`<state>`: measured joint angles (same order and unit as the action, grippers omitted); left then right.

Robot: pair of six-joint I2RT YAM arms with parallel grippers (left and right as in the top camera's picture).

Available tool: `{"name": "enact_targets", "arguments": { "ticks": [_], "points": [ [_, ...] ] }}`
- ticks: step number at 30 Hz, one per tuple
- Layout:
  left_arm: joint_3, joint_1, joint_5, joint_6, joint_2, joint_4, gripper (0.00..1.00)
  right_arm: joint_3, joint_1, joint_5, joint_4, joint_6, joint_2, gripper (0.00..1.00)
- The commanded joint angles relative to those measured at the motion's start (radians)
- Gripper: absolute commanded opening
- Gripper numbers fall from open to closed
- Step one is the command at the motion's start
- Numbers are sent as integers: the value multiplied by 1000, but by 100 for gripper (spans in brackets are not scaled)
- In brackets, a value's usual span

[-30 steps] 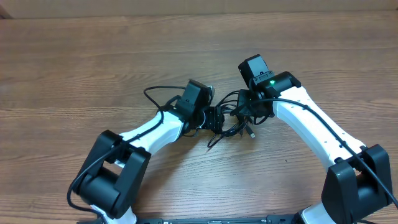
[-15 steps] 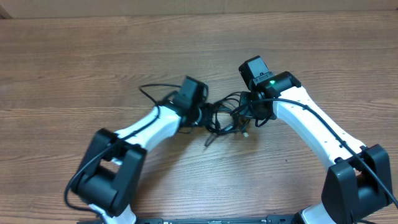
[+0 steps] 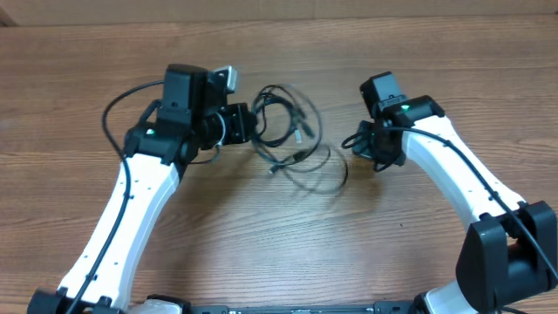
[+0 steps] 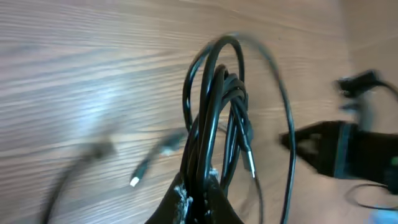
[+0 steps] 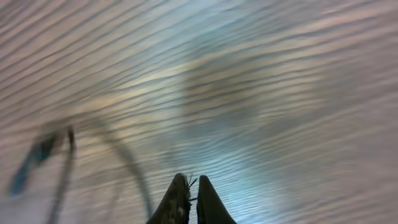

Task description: Untangle cables

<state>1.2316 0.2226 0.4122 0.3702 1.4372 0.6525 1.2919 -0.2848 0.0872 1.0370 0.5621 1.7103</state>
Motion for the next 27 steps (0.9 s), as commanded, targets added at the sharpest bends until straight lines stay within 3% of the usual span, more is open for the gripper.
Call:
{"name": "enact_targets", "arguments": {
  "ticks": [1,3,5,7,11,14,23,27],
  "points": [
    [17,-40,-234,-68,-86,25,4,-10,44,114,10,63,-10,4],
    [17,-65,-283,-68,-119,47,4,-10,71,108,13,63,-10,4],
    [17,-85,-237,-55,-138,58,4,-10,89,4,-15,36,-10,4],
    [15,-81,-132,-58,-130,57,4,-10,90,-214,-84,-109,-10,6],
    [15,-40,203,-136,-72,23,4,-10,52,-724,-197,-388,-10,45],
    [15,-2,230,-146,-24,-7,4,-10,10,-785,-230,-415,-10,53],
    [15,45,197,-147,43,-17,4,-10,-99,-785,-342,-414,-10,47],
    [15,56,218,-147,44,-17,4,-10,-113,-689,-409,-346,-10,15]
  ]
}}
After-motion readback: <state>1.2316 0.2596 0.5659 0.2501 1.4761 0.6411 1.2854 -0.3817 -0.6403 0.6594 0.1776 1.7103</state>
